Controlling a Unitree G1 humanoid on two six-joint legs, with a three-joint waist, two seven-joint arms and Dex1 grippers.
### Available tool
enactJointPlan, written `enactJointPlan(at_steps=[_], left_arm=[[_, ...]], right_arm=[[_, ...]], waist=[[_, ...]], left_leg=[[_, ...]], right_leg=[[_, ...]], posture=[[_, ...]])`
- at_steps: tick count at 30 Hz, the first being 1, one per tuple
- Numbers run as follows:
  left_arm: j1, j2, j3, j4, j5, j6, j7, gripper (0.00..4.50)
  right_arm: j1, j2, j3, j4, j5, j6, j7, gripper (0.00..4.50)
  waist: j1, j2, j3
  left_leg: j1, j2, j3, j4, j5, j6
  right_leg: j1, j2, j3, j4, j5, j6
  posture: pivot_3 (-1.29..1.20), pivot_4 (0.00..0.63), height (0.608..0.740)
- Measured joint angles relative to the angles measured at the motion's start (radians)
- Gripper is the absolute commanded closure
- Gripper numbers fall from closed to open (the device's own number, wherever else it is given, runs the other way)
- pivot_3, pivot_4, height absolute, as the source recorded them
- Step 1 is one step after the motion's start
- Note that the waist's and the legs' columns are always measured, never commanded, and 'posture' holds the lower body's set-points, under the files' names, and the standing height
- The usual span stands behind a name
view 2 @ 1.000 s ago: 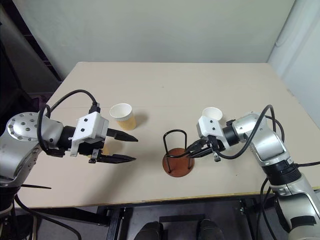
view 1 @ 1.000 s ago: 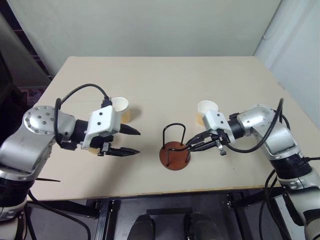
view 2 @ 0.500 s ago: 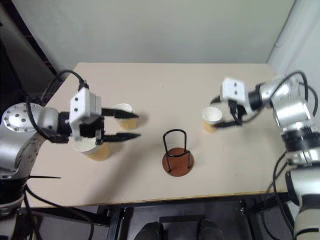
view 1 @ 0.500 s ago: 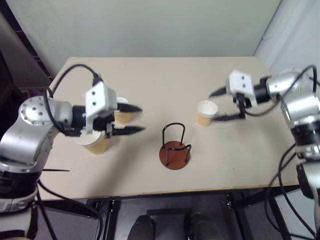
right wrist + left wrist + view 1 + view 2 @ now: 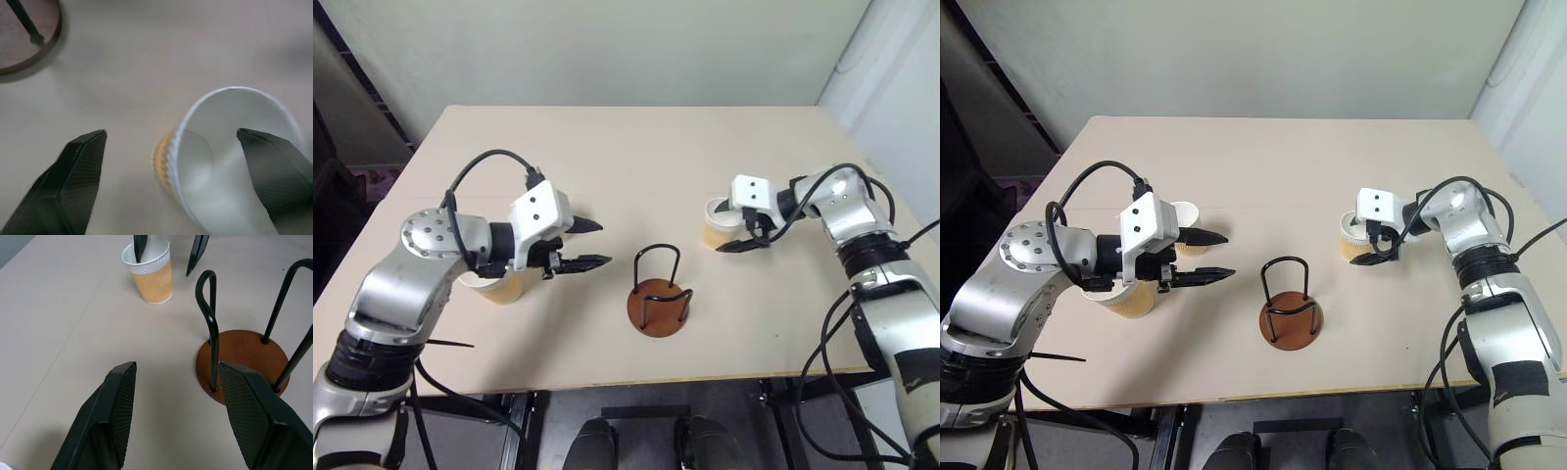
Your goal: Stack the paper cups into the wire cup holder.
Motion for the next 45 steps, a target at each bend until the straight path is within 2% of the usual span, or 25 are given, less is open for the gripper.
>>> enactJointPlan(at_steps=[8, 10, 13, 16, 20, 22, 24, 27, 30, 39, 42, 45], left_arm=[[0.000, 0.022, 0.048, -0.019, -0.052, 0.004, -0.042, 1.64], [0.000, 0.025, 0.059, -0.019, -0.069, 0.004, -0.058, 1.64], [-0.001, 0.029, 0.069, -0.019, -0.092, 0.004, -0.077, 1.64], [-0.001, 0.062, 0.118, -0.020, -0.135, 0.004, -0.120, 1.64], [0.058, 0.177, 0.260, -0.020, -0.193, 0.003, -0.212, 1.64], [0.110, 0.211, 0.304, -0.018, -0.205, 0.003, -0.258, 1.64], [0.196, 0.252, 0.323, -0.017, -0.202, -0.004, -0.315, 1.64], [0.263, 0.263, 0.320, -0.020, -0.192, -0.027, -0.356, 1.64], [0.260, 0.266, 0.320, -0.023, -0.192, -0.042, -0.360, 1.64], [0.275, 0.269, 0.340, -0.057, -0.206, -0.038, -0.339, 1.64], [0.286, 0.269, 0.354, -0.061, -0.213, -0.033, -0.338, 1.64], [0.296, 0.277, 0.397, -0.059, -0.214, -0.030, -0.337, 1.64]], right_arm=[[-0.001, 0.017, -0.006, 0.004, -0.005, -0.012, 0.023, 3.95], [-0.001, 0.004, -0.013, -0.015, 0.005, -0.007, 0.051, 4.48], [0.008, -0.026, -0.042, -0.094, 0.053, 0.033, 0.115, 4.48], [0.016, -0.084, -0.094, -0.258, 0.161, 0.164, 0.208, 4.48], [0.020, -0.216, -0.164, -0.638, 0.458, 0.471, 0.269, 4.48], [0.029, -0.220, -0.186, -0.773, 0.554, 0.576, 0.271, 4.48], [0.060, -0.167, -0.195, -0.891, 0.632, 0.677, 0.251, 4.48], [0.122, -0.124, -0.167, -0.976, 0.661, 0.734, 0.217, 4.48], [0.137, -0.090, -0.120, -1.000, 0.655, 0.738, 0.199, 4.48], [0.159, -0.080, -0.044, -1.008, 0.570, 0.689, 0.185, 4.48], [0.165, -0.081, -0.018, -1.005, 0.537, 0.663, 0.187, 3.90], [0.165, -0.080, -0.005, -0.993, 0.510, 0.646, 0.186, 2.88]], waist=[[0.000, 0.000, 0.000], [0.000, 0.000, 0.000], [0.000, 0.000, 0.000], [-0.001, 0.001, 0.001], [-0.003, 0.001, 0.000], [-0.007, 0.000, 0.000], [-0.013, -0.001, -0.001], [-0.011, -0.002, 0.000], [-0.007, -0.002, 0.000], [-0.010, -0.002, 0.000], [-0.009, -0.002, 0.000], [-0.009, -0.002, 0.000]], left_leg=[[0.001, 0.000, -0.001, 0.000, 0.002, 0.000], [0.001, 0.000, -0.001, 0.000, 0.002, 0.000], [0.001, 0.000, 0.000, 0.000, 0.002, 0.000], [-0.001, 0.000, 0.001, -0.001, 0.002, -0.001], [-0.002, 0.000, 0.005, 0.000, 0.008, -0.012], [0.001, 0.000, 0.006, 0.000, 0.007, -0.014], [0.007, 0.002, 0.005, 0.001, 0.001, -0.011], [0.009, 0.006, 0.000, 0.000, 0.000, -0.009], [0.009, 0.013, -0.004, -0.001, 0.000, -0.009], [0.010, 0.014, -0.002, -0.001, 0.000, -0.009], [0.010, 0.015, -0.001, -0.001, -0.001, -0.009], [0.009, 0.016, -0.001, -0.001, -0.001, -0.009]], right_leg=[[0.000, 0.000, 0.000, 0.002, 0.000, 0.000], [0.000, 0.000, 0.000, 0.002, 0.000, 0.000], [0.000, 0.000, 0.000, 0.001, 0.000, -0.001], [-0.001, 0.000, 0.000, 0.001, -0.001, -0.002], [-0.001, 0.003, 0.000, 0.001, -0.006, 0.000], [0.003, 0.008, 0.002, 0.000, -0.011, -0.007], [0.007, 0.016, 0.004, 0.000, -0.014, -0.013], [0.006, 0.019, 0.004, 0.003, -0.016, -0.015], [0.005, 0.020, 0.003, 0.006, -0.016, -0.016], [0.005, 0.020, 0.003, 0.007, -0.015, -0.019], [0.004, 0.020, 0.003, 0.007, -0.015, -0.019], [0.004, 0.020, 0.003, 0.007, -0.015, -0.019]], posture=[[0.00, 0.150, 0.740], [0.00, 0.150, 0.740], [0.00, 0.150, 0.740], [0.00, 0.150, 0.740], [0.00, 0.150, 0.740], [0.00, 0.150, 0.740], [0.00, 0.150, 0.740], [0.00, 0.150, 0.740], [0.00, 0.150, 0.740], [0.00, 0.150, 0.740], [0.00, 0.150, 0.740], [0.00, 0.150, 0.740]])
